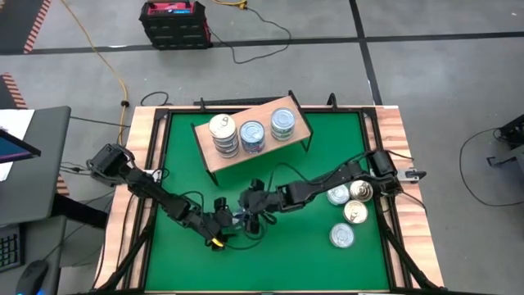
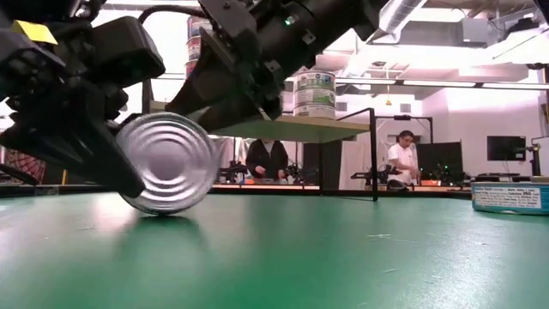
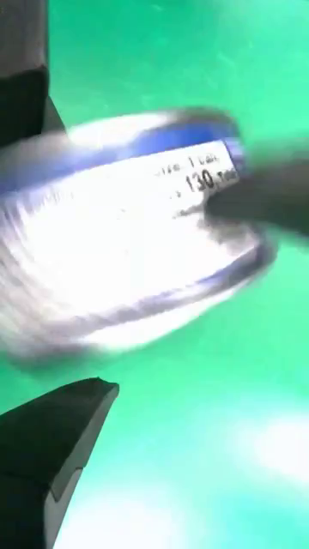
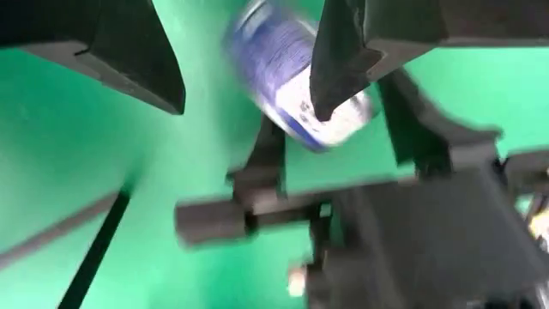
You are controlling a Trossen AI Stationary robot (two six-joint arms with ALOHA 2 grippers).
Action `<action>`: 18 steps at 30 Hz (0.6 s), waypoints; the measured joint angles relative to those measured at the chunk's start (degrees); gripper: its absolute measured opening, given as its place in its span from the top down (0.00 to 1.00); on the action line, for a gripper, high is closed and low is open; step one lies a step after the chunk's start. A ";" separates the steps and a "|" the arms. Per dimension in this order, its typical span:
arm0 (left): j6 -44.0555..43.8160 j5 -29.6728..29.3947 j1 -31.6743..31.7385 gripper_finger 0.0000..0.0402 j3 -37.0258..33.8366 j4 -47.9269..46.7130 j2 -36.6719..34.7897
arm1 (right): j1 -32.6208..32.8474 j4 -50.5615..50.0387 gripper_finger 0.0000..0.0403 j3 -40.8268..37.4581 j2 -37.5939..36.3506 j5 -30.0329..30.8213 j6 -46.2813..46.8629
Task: Stack canned seafood by type on shelf
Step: Stack the blue tuna can on top of the blue tuna can on the shelf
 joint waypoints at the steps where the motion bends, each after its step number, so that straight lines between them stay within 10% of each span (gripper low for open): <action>1: 0.02 0.20 0.02 0.28 -0.03 0.45 0.02 | -0.15 -0.32 0.32 0.04 0.00 0.15 -0.23; 18: 6.14 -5.92 0.02 0.35 -0.09 1.03 0.03 | 0.49 -1.21 0.32 -0.03 -0.08 -0.18 0.03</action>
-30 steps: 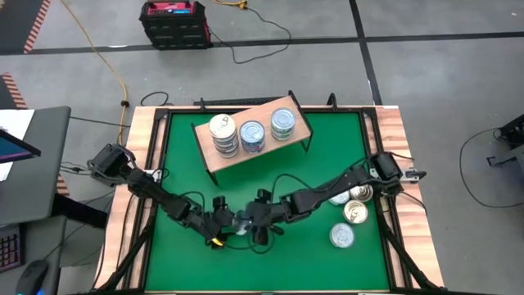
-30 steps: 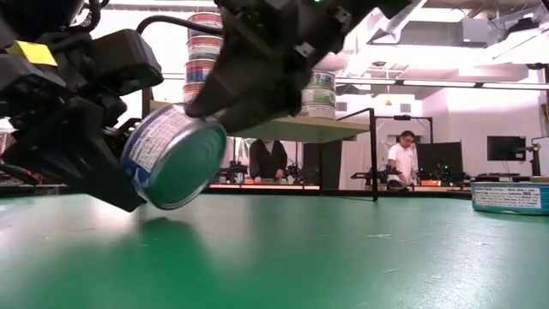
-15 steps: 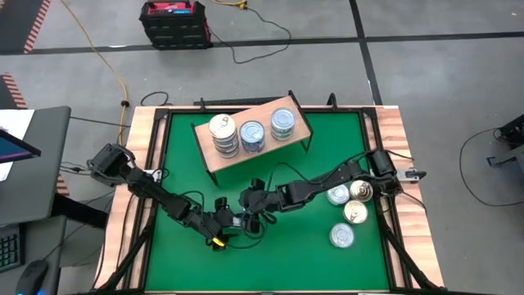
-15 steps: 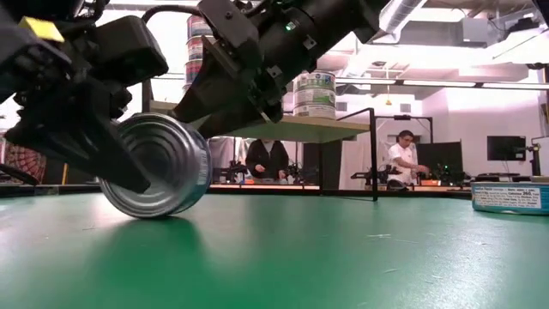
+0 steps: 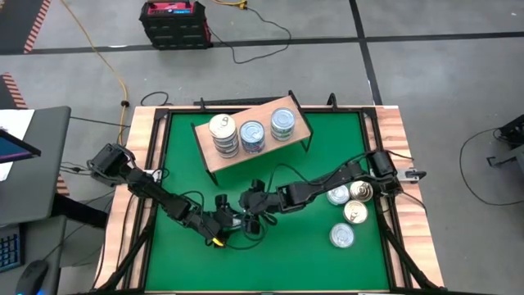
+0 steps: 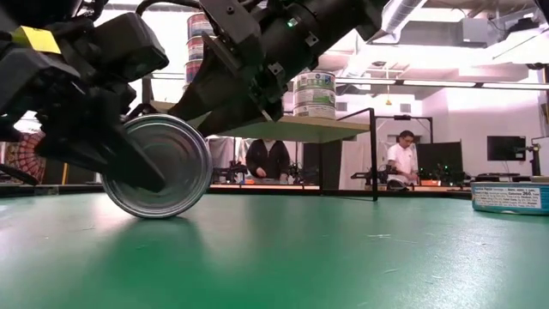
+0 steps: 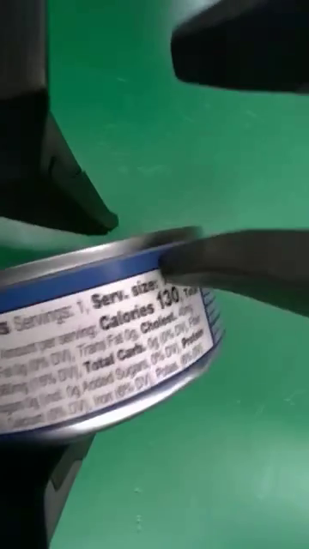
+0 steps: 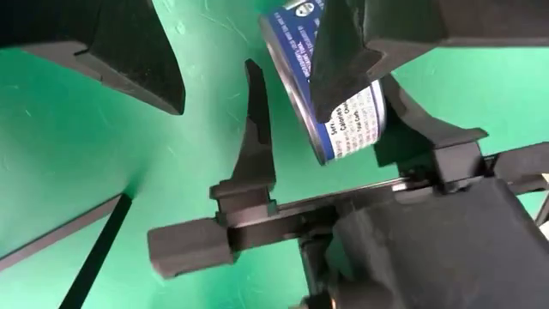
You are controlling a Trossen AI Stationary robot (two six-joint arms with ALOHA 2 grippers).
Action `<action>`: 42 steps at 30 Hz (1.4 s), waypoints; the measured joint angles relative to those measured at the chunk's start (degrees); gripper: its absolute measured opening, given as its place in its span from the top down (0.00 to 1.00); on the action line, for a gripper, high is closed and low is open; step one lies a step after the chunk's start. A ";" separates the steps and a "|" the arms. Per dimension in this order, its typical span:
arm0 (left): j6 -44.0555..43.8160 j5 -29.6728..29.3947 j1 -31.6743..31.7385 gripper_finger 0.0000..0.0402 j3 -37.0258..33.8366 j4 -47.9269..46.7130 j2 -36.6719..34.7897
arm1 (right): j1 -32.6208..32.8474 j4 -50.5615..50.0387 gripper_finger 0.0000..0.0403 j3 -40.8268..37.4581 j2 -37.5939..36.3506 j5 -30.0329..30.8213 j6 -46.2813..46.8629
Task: Stack canned seafood by type on shelf
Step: Stack the blue tuna can on top of the blue tuna can on the shelf
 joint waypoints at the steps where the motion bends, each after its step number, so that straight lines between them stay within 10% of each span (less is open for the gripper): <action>1: 0.15 0.00 -0.01 0.37 0.00 0.15 0.00 | 0.12 -1.09 0.32 0.00 -0.51 0.02 0.00; 11: 4.54 -0.08 -0.13 0.67 0.00 0.38 -0.10 | 3.73 -18.50 0.32 0.00 -12.63 7.86 3.26; 21: 21.80 -0.40 -0.15 0.64 5.01 0.36 -9.92 | 14.12 -42.05 0.32 0.00 -13.95 26.99 19.66; 34: 36.58 -18.66 7.04 0.65 44.14 -40.14 -5.35 | 15.38 -49.02 0.32 -7.13 -14.48 29.79 33.09; 42: 46.21 -24.25 16.18 0.64 56.07 -50.54 -0.13 | 16.13 -45.75 0.32 -10.66 -14.52 30.04 33.19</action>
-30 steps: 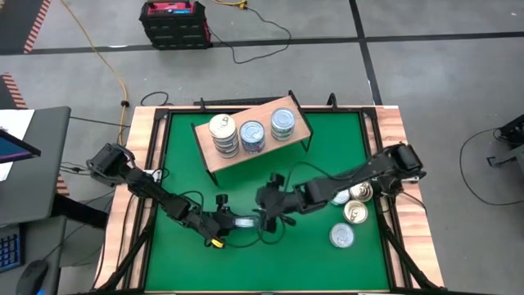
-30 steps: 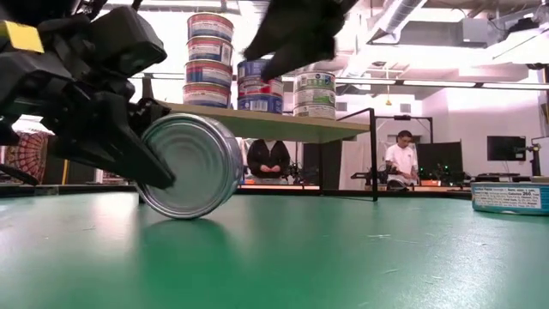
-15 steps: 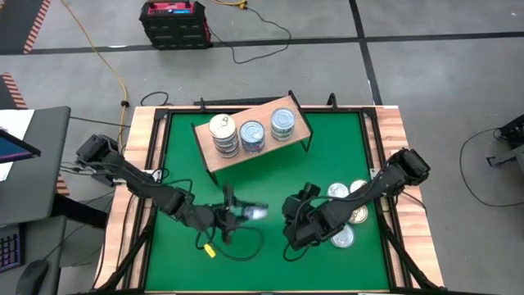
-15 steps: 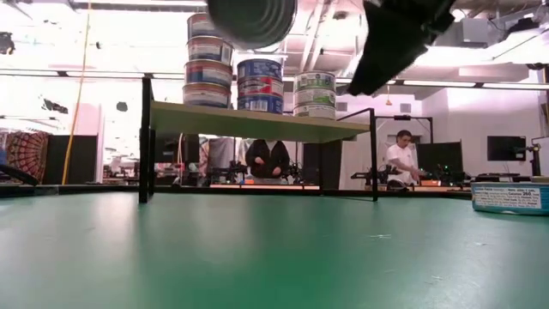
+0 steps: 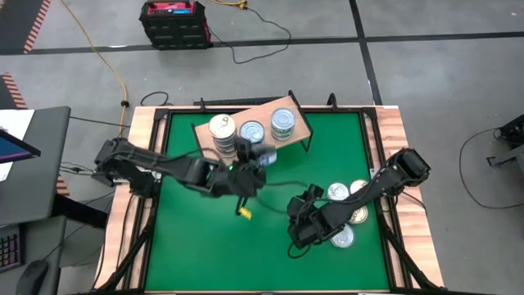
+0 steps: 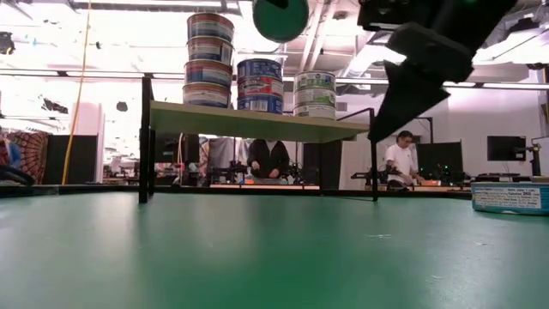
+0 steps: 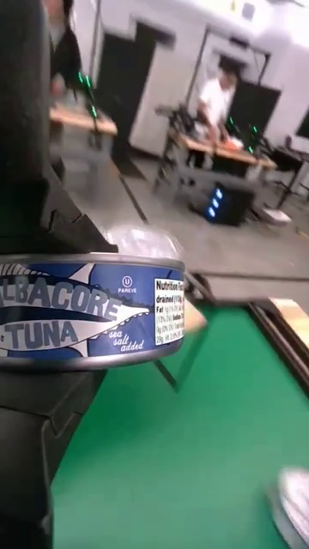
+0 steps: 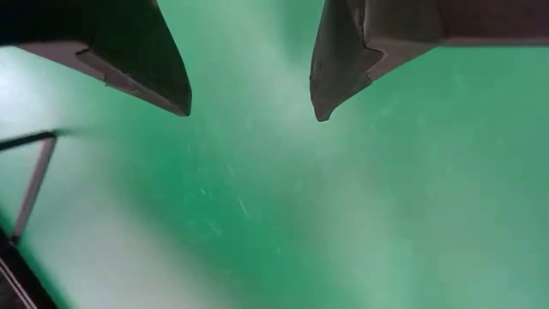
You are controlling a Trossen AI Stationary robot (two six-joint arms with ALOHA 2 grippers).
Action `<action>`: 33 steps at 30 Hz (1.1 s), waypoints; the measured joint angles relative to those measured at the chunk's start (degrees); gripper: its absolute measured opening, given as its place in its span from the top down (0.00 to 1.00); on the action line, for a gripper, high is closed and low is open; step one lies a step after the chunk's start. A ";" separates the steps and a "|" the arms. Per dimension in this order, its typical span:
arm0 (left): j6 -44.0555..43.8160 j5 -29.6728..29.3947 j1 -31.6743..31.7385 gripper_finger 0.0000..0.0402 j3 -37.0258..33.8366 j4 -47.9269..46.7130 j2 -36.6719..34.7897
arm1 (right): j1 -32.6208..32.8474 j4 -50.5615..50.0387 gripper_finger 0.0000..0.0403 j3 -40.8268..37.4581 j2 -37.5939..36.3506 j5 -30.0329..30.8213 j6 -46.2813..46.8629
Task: Stack canned seafood by type on shelf
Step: Stack the blue tuna can on top of the blue tuna can on the shelf
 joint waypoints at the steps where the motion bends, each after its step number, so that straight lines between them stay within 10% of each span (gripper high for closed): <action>1: 1.91 -0.48 0.98 0.64 0.18 0.24 0.17 | 0.28 0.43 0.32 -0.18 0.00 0.05 0.01; 33: 5.97 -3.92 9.78 0.65 -3.44 0.88 0.17 | 1.13 4.89 0.32 -0.64 0.00 3.34 -2.11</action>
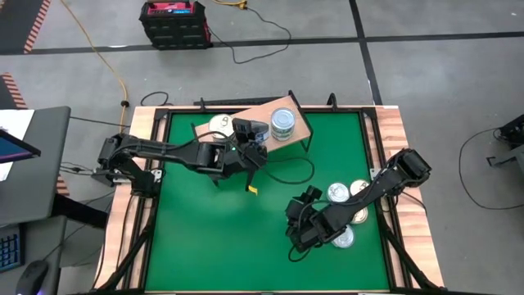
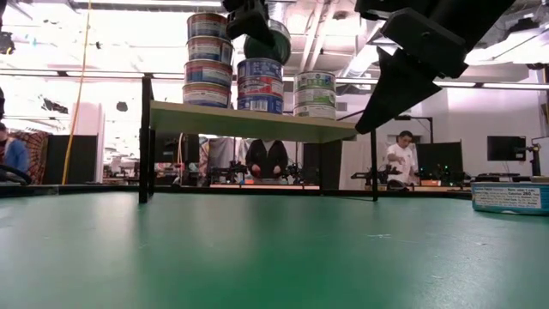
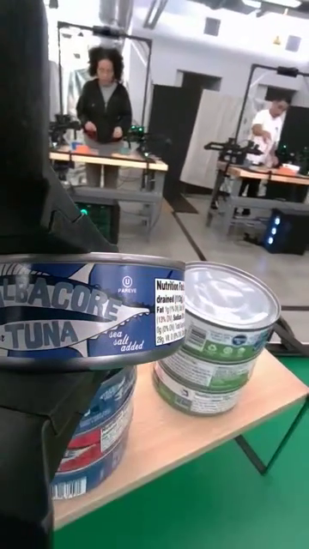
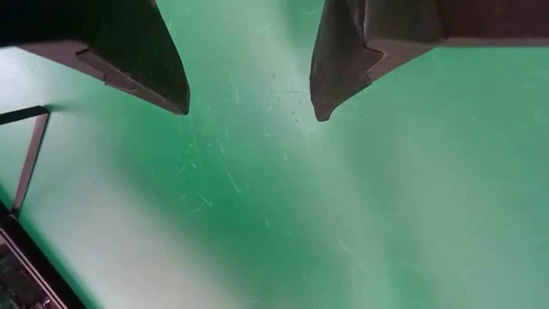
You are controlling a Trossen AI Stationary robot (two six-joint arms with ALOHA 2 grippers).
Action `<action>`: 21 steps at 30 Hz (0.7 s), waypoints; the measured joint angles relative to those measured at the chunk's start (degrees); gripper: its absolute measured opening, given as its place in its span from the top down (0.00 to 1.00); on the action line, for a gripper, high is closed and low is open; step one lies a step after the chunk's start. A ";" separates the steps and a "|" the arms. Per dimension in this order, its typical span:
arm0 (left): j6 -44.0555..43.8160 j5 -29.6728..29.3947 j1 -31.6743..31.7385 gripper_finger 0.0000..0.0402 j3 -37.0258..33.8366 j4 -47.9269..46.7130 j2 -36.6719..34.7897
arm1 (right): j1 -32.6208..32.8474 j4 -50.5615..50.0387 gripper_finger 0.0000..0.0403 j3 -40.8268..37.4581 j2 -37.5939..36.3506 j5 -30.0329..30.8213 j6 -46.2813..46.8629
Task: Stack canned seafood by type on shelf
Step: Stack the blue tuna can on top of the blue tuna can on the shelf
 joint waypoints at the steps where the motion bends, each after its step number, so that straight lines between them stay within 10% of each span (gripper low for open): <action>1: 0.22 0.10 0.00 0.65 0.00 0.01 0.00 | 0.00 0.00 0.32 0.00 0.00 0.00 0.00; 21: 9.93 2.35 3.20 0.65 0.00 -0.04 0.00 | 0.00 1.36 0.32 0.04 0.02 -0.02 -1.09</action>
